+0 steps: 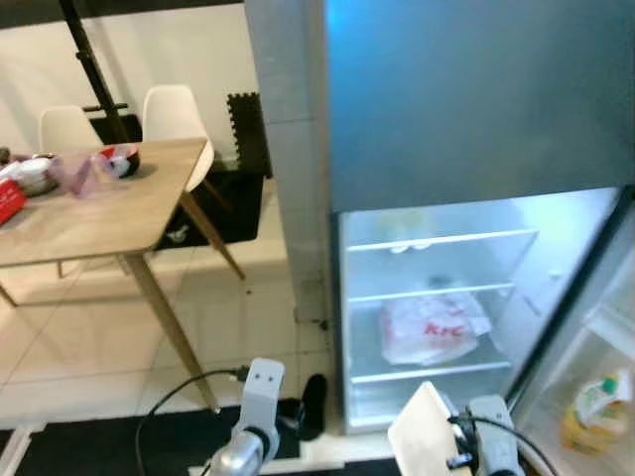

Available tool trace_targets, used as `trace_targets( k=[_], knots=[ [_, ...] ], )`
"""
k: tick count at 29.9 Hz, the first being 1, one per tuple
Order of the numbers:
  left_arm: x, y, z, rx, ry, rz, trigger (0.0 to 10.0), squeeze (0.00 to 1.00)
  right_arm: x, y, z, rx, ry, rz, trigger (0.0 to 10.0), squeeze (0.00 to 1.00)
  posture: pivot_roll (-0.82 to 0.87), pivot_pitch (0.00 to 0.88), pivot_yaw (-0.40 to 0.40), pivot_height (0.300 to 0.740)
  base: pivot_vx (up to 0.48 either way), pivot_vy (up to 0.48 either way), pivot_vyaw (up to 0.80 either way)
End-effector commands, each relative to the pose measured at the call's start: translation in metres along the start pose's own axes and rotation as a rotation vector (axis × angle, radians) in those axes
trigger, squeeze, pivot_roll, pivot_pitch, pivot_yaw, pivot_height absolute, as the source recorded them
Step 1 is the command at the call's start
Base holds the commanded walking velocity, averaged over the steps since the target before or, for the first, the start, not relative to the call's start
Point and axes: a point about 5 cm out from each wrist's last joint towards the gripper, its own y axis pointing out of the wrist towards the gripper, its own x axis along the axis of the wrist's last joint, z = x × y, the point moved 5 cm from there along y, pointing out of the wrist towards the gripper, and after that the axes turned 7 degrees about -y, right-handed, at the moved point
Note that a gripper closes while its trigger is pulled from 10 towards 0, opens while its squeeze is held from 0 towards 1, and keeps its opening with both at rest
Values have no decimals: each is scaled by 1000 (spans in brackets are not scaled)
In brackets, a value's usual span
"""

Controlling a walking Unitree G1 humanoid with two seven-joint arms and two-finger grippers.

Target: Restocking fridge

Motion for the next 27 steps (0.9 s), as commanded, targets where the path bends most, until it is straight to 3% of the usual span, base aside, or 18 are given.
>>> trace_targets(
  k=[1,4,27],
  knots=[
    [-5,-2,3,9,-15,13,10000,0,7,2,3,-1,23,-25,10000,0,-77,24,28,740,0,-480,0],
    [-4,-2,3,10,-17,12,10000,0,7,2,2,-2,24,-26,10000,0,-77,25,27,740,0,-480,0],
    [-4,-4,9,32,-19,-3,10000,0,6,2,2,-7,30,-15,10000,0,-79,37,26,740,0,0,0]
  ],
)
